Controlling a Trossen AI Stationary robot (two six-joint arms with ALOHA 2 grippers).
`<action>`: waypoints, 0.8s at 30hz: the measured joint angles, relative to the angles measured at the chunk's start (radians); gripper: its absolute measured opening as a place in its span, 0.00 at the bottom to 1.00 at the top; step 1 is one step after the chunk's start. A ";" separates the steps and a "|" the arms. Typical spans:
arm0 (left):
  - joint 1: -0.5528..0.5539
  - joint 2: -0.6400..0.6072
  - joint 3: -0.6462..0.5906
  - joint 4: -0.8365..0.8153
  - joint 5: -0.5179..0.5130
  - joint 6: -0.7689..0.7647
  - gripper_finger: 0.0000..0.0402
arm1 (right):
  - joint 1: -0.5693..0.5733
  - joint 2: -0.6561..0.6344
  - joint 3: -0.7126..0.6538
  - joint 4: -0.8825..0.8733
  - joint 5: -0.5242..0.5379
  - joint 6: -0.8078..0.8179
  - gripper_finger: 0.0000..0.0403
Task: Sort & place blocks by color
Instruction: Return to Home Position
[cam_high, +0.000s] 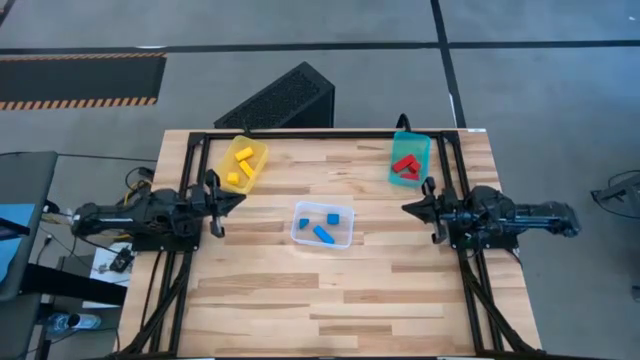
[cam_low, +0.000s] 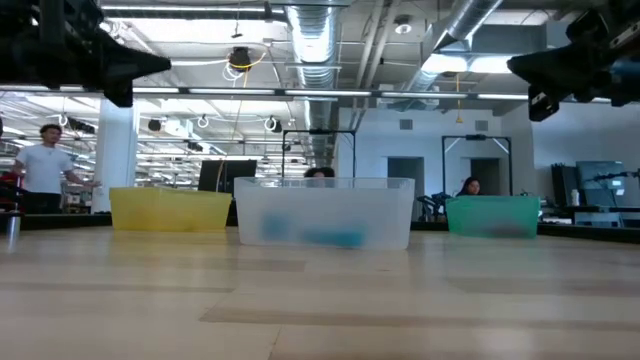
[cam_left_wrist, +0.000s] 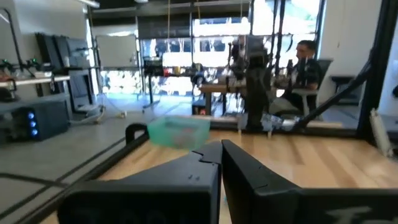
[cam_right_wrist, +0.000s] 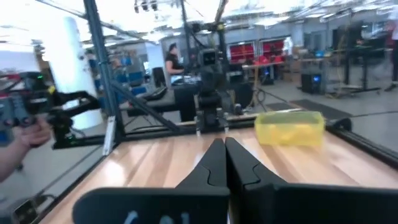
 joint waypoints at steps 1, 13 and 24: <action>0.000 0.002 -0.013 0.007 -0.006 0.008 0.00 | -0.011 0.000 0.000 -0.004 -0.024 0.000 0.01; 0.007 0.009 -0.044 0.035 0.032 -0.003 0.00 | -0.045 0.020 0.000 -0.123 0.048 0.011 0.07; 0.007 0.013 -0.045 -0.009 0.033 -0.006 0.00 | -0.045 0.019 0.000 -0.127 0.057 0.010 0.08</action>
